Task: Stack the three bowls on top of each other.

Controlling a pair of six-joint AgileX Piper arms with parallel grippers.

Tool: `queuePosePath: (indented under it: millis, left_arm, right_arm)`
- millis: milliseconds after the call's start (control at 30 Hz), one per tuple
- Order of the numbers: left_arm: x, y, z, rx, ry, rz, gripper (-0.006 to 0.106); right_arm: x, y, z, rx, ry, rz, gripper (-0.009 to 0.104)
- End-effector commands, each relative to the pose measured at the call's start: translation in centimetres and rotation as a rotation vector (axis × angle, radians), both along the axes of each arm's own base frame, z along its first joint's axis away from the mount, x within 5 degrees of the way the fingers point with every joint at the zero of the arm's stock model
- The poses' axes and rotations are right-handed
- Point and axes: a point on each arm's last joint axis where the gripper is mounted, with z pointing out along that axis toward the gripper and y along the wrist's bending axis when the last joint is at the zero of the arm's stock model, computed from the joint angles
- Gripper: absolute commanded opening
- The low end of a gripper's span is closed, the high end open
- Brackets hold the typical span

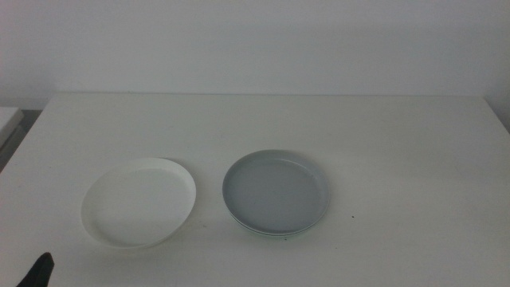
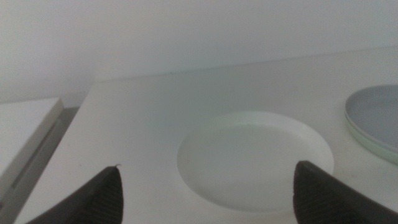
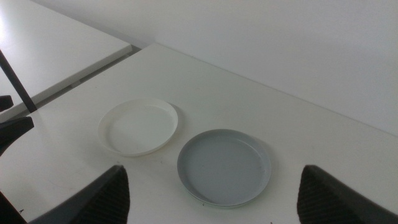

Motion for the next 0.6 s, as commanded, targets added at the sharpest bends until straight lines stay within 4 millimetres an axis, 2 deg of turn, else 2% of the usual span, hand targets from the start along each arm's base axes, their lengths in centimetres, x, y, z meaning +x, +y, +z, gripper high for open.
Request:
queuePosePath:
  millis: [0, 67, 133, 233, 367, 467, 567]
  left_arm:
    - [-0.1, 0.0, -0.2, 0.004, 0.016, 0.0, 0.094]
    - [-0.2, -0.1, -0.5, -0.017, 0.075, 0.004, 0.094]
    - [0.0, 0.0, 1.4, -0.033, 0.068, 0.024, 0.094]
    - [0.9, 0.1, 6.3, -0.037, 0.144, 0.058, 0.094]
    - [2.6, 0.2, 12.6, -0.033, 0.398, 0.058, 0.094]
    - [4.3, 0.3, 14.8, -0.031, 0.609, 0.04, 0.094]
    - [6.6, 0.3, 14.8, -0.052, 0.79, 0.009, 0.094]
  right_arm:
    - [0.0, 0.0, 0.0, -0.002, -0.009, -0.002, 0.089]
    - [0.0, 0.0, 0.0, -0.002, -0.009, -0.002, 0.089]
    - [0.0, 0.0, 0.0, -0.002, -0.009, -0.002, 0.089]
    - [0.0, 0.0, 0.0, 0.0, -0.008, -0.001, 0.089]
    - [0.0, 0.0, 0.0, 0.0, -0.008, -0.001, 0.089]
    - [-0.1, 0.0, 0.0, 0.004, -0.007, 0.001, 0.089]
    - [-0.1, 0.0, 0.0, 0.006, -0.006, 0.002, 0.089]
